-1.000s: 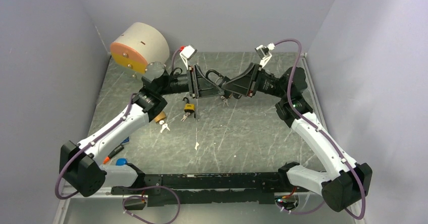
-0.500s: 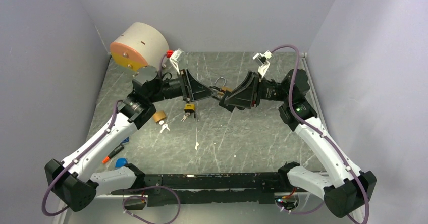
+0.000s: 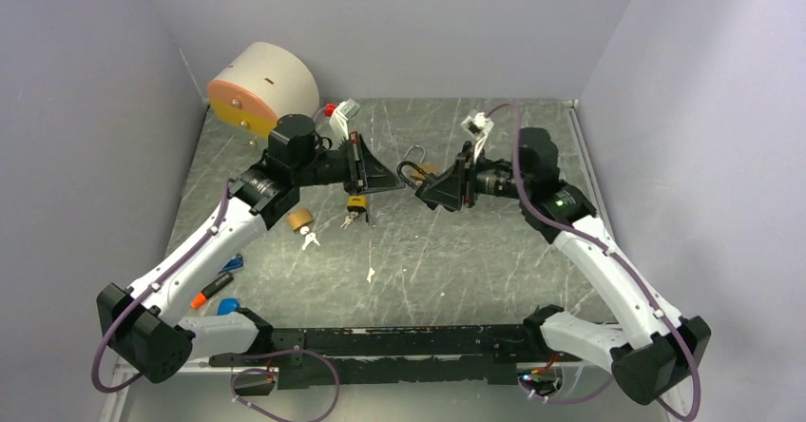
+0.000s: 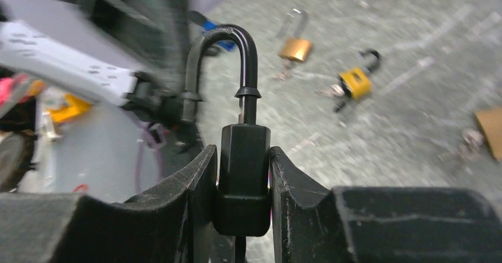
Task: Unlock with the key
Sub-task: Unlock the lock, then place the lock at the center of the board.
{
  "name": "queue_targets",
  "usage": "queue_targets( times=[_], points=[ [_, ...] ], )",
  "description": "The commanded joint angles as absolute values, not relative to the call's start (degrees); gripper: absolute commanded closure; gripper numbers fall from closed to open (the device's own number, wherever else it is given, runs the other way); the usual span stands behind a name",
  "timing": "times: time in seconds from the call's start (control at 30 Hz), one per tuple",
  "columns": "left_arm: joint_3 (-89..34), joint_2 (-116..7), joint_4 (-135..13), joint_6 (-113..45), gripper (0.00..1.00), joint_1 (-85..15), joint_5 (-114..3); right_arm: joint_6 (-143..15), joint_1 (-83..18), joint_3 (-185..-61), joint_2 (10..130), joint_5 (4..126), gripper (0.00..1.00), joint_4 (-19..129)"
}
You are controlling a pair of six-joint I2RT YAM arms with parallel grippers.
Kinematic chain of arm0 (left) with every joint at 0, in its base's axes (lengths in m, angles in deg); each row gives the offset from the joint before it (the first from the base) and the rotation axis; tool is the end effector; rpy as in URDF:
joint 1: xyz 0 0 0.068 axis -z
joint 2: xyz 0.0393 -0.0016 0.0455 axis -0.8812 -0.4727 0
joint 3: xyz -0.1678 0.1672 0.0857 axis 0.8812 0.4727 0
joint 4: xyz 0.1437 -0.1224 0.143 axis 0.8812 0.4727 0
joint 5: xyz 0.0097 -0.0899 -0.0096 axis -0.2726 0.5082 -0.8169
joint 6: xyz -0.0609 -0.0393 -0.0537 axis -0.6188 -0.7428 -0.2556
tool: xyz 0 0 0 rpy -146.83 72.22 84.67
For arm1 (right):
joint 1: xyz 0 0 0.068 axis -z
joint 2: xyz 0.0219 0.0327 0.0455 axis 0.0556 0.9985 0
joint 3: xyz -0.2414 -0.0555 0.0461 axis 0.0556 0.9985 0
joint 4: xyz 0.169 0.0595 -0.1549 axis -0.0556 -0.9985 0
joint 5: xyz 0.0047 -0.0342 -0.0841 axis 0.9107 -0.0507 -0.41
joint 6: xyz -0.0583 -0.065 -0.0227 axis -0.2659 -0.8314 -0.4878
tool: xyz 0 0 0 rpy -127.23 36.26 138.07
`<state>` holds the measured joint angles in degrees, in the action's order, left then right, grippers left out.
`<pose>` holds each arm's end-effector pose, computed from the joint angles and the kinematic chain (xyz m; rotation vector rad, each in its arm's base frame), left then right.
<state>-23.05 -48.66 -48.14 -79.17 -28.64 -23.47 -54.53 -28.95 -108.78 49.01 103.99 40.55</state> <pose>0.2119 -0.2007 0.3635 0.1654 2.1011 -1.6673 0.1925 0.1575 0.3572 -0.7584 1.7582 1.2337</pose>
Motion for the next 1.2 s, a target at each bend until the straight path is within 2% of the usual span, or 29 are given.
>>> queue_targets(
  times=[0.0, 0.17, 0.27, 0.43, 0.47, 0.5, 0.6, 0.9, 1.1, 1.17],
  points=[
    [-22.96, -46.46, -50.57, -79.86, 0.97, -28.31, -19.77, -62.03, -31.21, -108.12, 51.66, 87.19, 1.0, 36.28],
    [-18.07, -44.25, -52.7, -79.77, 0.96, -28.69, -23.29, -58.5, -33.2, -105.3, 56.03, 81.32, 1.0, 39.44],
    [-14.6, -44.05, -57.15, -81.46, 0.85, -29.02, -24.75, -58.88, -37.36, -105.36, 59.59, 76.53, 1.0, 38.67],
    [-16.64, -43.55, -34.06, -72.59, 0.58, -29.31, -41.89, -53.41, -38.31, -102.76, 64.9, 76.35, 1.0, 42.34],
    [-16.05, -42.92, -31.28, -72.05, 0.54, -29.33, -44.69, -52.32, -38.37, -102.44, 66.28, 76.45, 1.0, 42.79],
    [-15.09, -42.38, -29.21, -71.93, 0.46, -29.32, -47.42, -51.74, -38.53, -102.31, 67.57, 76.09, 1.0, 42.91],
    [-10.82, -40.61, -26.98, -73.63, 0.36, -29.31, -52.33, -52.16, -40.19, -102.61, 70.75, 71.05, 1.0, 41.82],
    [-1.3, -33.23, -19.51, -83.34, 0.28, -30.03, -66.05, -60.05, -47.33, -105.8, 80.1, 47.85, 1.0, 35.62],
    [-2.23, -29.44, -15.26, -83.76, 0.28, -30.7, -70.03, -63.21, -53.48, -110.1, 89.14, 23.08, 1.0, 29.3],
    [-3.47, -28.78, -12.87, -83.01, 0.28, -30.7, -71.79, -64.27, -54.97, -111.63, 92.8, 17.43, 0.96, 27.47]
  ],
)
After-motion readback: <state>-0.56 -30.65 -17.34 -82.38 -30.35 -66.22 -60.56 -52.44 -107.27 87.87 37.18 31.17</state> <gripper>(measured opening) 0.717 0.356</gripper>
